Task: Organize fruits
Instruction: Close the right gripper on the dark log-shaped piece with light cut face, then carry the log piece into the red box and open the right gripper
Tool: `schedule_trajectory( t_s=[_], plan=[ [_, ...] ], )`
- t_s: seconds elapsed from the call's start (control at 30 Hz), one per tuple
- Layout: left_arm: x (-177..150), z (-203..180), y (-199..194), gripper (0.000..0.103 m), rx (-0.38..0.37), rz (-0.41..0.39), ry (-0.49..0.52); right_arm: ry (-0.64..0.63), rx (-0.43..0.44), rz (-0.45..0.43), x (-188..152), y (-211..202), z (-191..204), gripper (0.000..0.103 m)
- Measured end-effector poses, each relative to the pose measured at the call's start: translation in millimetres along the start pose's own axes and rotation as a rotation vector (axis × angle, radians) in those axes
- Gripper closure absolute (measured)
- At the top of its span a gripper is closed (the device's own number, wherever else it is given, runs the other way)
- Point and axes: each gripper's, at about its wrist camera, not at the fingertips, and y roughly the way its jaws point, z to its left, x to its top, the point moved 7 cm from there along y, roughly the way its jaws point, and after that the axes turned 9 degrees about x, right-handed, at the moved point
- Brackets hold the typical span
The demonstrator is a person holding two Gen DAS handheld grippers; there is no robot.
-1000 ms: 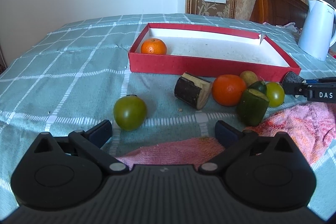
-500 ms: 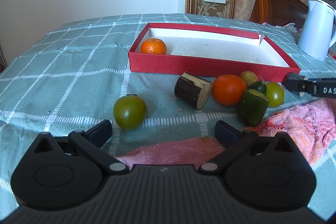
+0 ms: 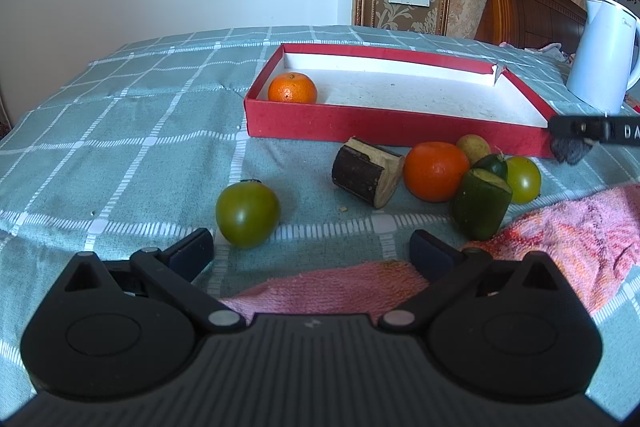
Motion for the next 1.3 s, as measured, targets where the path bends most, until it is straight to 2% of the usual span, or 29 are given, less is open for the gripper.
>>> schedule_trajectory(
  t_s=[0.27, 0.47, 0.9, 1.3],
  plan=[
    [0, 0, 0, 0.0, 0.0, 0.0, 0.0, -0.043, -0.006, -0.047, 31, 1, 6, 0.069],
    [0, 0, 0, 0.0, 0.0, 0.0, 0.0, -0.046, -0.021, -0.052, 49, 17, 3, 0.069],
    [0, 0, 0, 0.0, 0.0, 0.0, 0.0, -0.053, -0.113, 0.042, 62, 90, -18, 0.069],
    [0, 0, 0, 0.0, 0.001, 0.0, 0.0, -0.06, -0.157, 0.101, 55, 118, -28, 0.069]
  ],
)
